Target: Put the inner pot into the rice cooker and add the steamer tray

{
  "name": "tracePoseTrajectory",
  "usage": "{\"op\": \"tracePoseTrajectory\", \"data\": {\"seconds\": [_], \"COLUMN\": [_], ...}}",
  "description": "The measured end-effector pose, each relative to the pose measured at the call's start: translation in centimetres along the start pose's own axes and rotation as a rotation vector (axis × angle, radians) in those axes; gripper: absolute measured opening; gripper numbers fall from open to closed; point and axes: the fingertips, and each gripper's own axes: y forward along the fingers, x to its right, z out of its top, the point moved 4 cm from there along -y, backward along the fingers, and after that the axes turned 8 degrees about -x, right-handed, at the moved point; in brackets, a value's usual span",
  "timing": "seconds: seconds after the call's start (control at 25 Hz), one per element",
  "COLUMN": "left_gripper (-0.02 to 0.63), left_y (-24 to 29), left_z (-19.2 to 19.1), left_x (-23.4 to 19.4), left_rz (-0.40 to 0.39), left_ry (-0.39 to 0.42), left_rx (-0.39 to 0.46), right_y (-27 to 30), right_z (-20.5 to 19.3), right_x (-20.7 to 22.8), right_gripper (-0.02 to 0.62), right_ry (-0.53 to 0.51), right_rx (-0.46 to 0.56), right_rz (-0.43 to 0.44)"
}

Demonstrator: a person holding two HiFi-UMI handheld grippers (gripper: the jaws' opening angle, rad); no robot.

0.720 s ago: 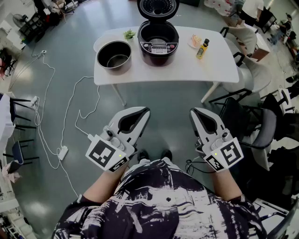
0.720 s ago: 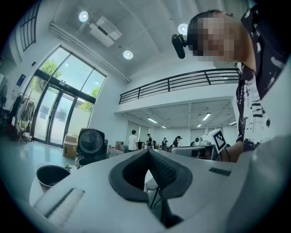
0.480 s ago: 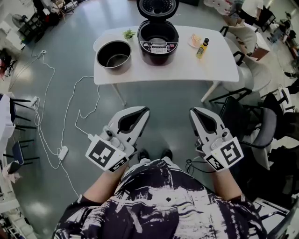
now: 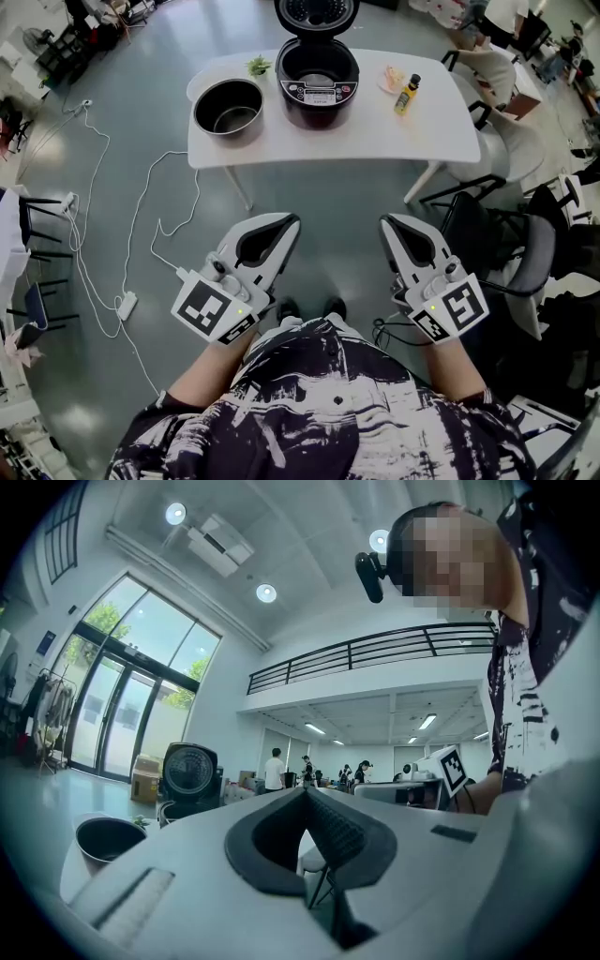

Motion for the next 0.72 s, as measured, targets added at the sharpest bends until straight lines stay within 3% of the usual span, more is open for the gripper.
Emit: {"op": "tracePoseTrajectory", "data": {"seconds": [0.2,0.24,0.28,0.32,0.44,0.72], "left_gripper": [0.005,0.005,0.005,0.005,0.005,0.005], "left_y": [-0.3,-0.3,-0.3,-0.3,-0.3,0.2], "left_z": [-0.1,-0.1,0.0,0.0,0.0,-0.3], "left_x": [-0.3,-0.3,-0.3,-0.3,-0.3,-0.5], "left_rz": [0.003,0.004,0.004,0.004,0.005,0.004], "left_ry": [-0.005,-0.005,-0.006,-0.006,-0.007,-0.012], "left_rx": [0.003,0.004,0.005,0.007,0.007,-0.004], "right_y": [0.2,0.3,0.4,0.4,0.6,0.7], "right_z": [0.3,0.5,0.6,0.7,0.6,0.1], "right_x": [0.2,0.5,0.8,1.0,1.2,1.9], "right_gripper": [-0.003,0.135,0.488,0.540,0.554,0.554], "right_ry": [0.033,0.050,0.066,0.069,0.036,0.065], "right_rx": [0.048,0.070,0.091,0.103,0.097,0.069], "right_rz": [-0.016,-0.032,-0.050,-0.066,-0.078,-0.078]}}
